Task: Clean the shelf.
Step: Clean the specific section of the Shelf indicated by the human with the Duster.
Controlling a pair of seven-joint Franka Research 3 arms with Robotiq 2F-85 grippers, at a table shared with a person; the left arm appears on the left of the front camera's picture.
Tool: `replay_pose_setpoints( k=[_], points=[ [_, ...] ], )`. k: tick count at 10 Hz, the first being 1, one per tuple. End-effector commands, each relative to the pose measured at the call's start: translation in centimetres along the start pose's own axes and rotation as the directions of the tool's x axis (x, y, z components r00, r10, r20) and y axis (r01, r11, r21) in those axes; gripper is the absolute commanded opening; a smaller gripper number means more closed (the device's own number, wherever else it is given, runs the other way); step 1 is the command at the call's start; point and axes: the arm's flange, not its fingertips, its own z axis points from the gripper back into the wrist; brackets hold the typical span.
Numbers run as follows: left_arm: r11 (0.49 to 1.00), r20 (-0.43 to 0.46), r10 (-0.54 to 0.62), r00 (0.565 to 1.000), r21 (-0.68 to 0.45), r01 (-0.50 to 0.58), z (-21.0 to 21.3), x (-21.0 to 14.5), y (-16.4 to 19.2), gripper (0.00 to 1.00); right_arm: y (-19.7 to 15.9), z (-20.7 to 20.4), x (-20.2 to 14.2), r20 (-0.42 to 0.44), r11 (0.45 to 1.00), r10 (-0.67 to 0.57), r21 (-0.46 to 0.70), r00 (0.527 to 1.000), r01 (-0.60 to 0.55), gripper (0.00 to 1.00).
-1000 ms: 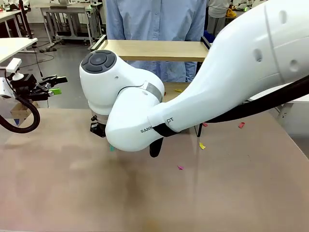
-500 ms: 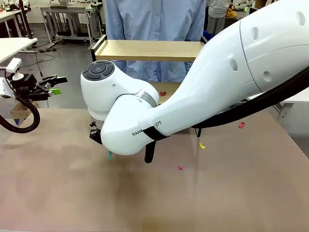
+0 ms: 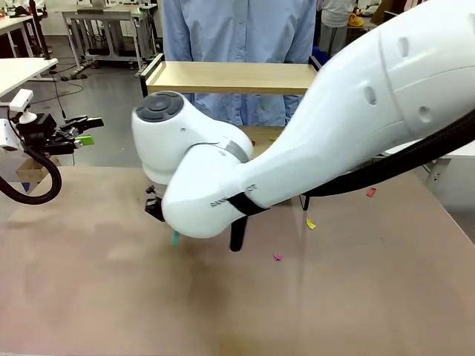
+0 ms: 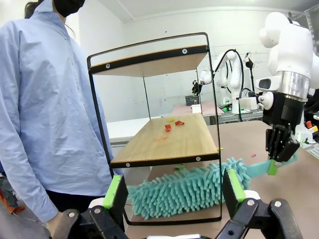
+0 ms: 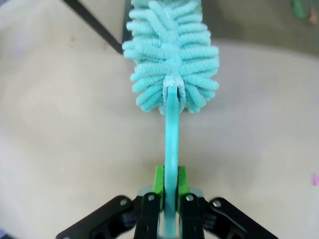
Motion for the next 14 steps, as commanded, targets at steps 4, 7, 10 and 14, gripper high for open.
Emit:
replay_pose_setpoints(
  k=[4, 7, 10, 14],
  points=[
    [1.0, -0.002, -0.011, 1.0, 0.0, 0.011, 0.0, 0.4, 0.0, 1.0, -15.5, 2.5, -3.8, -0.099, 0.997, -0.082, -0.011, 0.992, 0.081, 0.13],
    [1.0, -0.002, -0.011, 1.0, 0.0, 0.011, 0.0, 0.4, 0.0, 1.0, -23.0, 4.2, -4.8, -0.069, 0.98, -0.173, -0.112, 0.983, 0.164, 0.13],
    [1.0, -0.002, -0.011, 1.0, 0.0, 0.011, 0.0, 0.4, 0.0, 1.0, -26.1, 6.1, -5.1, 0.016, 0.955, -0.225, -0.194, 0.974, 0.224, 0.13],
    [1.0, -0.002, -0.011, 1.0, 0.0, 0.011, 0.0, 0.4, 0.0, 1.0, -25.5, 4.9, -4.5, -0.008, 0.964, -0.211, -0.169, 0.977, 0.207, 0.13]
  ],
)
